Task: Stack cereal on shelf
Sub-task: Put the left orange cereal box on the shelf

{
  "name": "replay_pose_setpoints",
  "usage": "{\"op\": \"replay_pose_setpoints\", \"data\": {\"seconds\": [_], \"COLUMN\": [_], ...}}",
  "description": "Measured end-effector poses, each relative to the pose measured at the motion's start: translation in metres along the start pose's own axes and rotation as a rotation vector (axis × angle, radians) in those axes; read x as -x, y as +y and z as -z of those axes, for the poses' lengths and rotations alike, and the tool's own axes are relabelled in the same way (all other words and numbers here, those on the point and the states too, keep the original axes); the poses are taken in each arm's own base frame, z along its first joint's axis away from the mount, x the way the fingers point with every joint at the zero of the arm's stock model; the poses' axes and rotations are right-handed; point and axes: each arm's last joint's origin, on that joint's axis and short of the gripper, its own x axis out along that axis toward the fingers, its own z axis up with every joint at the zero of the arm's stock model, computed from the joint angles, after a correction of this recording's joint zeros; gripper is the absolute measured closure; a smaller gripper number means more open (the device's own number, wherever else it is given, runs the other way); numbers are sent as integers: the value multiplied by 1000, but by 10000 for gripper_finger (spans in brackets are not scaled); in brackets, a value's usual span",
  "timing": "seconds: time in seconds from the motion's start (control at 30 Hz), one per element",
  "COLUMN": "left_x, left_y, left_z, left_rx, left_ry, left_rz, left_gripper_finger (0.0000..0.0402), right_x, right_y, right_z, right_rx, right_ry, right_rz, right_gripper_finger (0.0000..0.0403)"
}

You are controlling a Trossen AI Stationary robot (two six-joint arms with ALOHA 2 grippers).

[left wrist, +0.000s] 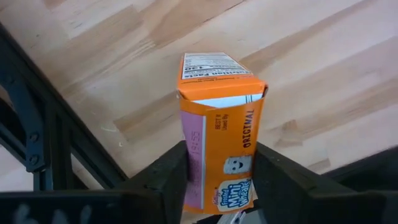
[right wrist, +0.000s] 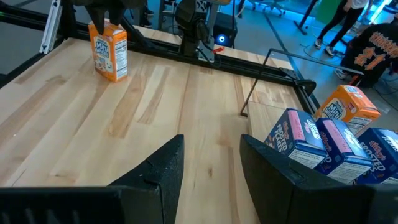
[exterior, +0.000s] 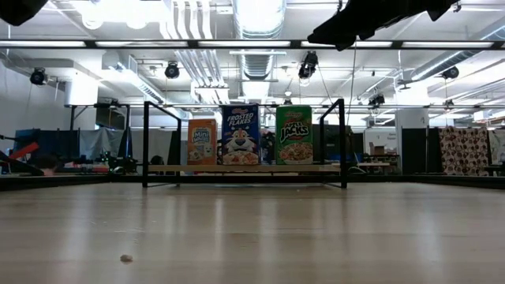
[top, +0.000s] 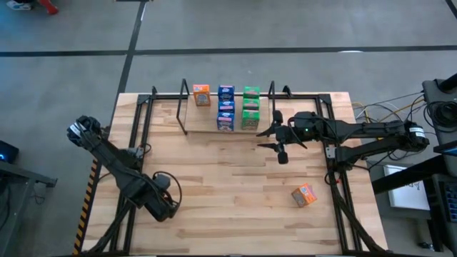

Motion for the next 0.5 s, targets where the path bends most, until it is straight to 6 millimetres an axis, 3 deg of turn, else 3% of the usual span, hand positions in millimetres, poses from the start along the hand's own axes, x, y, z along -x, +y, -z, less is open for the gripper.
{"op": "replay_pose_setpoints", "data": {"seconds": [0.23, 0.5], "left_x": [19, 53], "left_y": [-15, -32], "left_z": [-18, -77], "left_rx": [-192, -515], "left_ry": [-107, -301], "left_rz": [100, 137], "left_gripper_finger": [262, 262], "right_x": [0, 0], "right_y": [0, 0], "right_z": [1, 1], "right_rx": [5, 19], "right_ry": [8, 9], "right_rz": [-2, -3], "right_gripper_finger": [257, 257]}}
